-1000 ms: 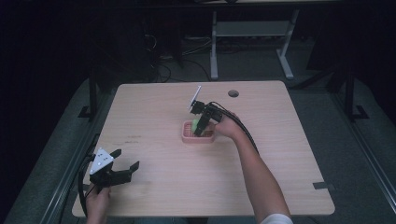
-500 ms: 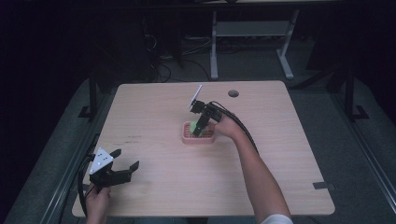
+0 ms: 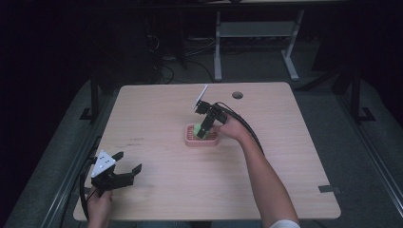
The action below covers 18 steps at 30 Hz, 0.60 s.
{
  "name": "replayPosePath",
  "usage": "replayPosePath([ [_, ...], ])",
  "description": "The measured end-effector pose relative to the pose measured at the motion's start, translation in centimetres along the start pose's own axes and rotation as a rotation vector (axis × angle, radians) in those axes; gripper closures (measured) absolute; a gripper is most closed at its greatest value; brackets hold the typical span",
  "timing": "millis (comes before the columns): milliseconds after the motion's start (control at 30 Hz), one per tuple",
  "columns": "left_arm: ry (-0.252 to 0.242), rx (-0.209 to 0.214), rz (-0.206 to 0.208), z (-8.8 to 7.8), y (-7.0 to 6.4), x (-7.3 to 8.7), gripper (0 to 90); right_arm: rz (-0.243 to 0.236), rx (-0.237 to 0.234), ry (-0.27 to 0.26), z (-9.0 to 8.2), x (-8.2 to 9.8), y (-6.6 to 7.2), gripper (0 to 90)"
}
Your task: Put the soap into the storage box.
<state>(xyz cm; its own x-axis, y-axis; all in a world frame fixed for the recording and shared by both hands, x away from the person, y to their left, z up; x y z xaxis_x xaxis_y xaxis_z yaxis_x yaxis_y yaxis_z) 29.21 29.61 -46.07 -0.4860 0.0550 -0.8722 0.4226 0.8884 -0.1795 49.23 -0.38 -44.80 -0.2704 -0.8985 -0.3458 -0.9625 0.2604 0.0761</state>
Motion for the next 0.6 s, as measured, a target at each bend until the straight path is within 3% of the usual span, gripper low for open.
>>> replayPosePath([
  [600,-0.002,0.0,0.001,0.0,-0.1,0.0,14.2,0.014,0.009,-0.034,-1.4,0.8,0.3,20.4],
])
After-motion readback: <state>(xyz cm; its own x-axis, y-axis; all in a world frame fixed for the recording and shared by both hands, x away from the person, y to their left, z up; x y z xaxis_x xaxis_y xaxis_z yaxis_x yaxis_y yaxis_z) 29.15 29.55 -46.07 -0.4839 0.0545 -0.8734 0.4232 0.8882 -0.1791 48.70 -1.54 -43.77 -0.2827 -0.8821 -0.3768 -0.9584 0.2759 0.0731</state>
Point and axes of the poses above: each handheld gripper's, and its own axes: z roughly forward along the jaws, x roughly out of its underside, y roughly to its left, the point moved 4 cm from there along z, roughly forward along the jaws, and after that the axes turned 14 degrees about -z, right-handed, at the moved point
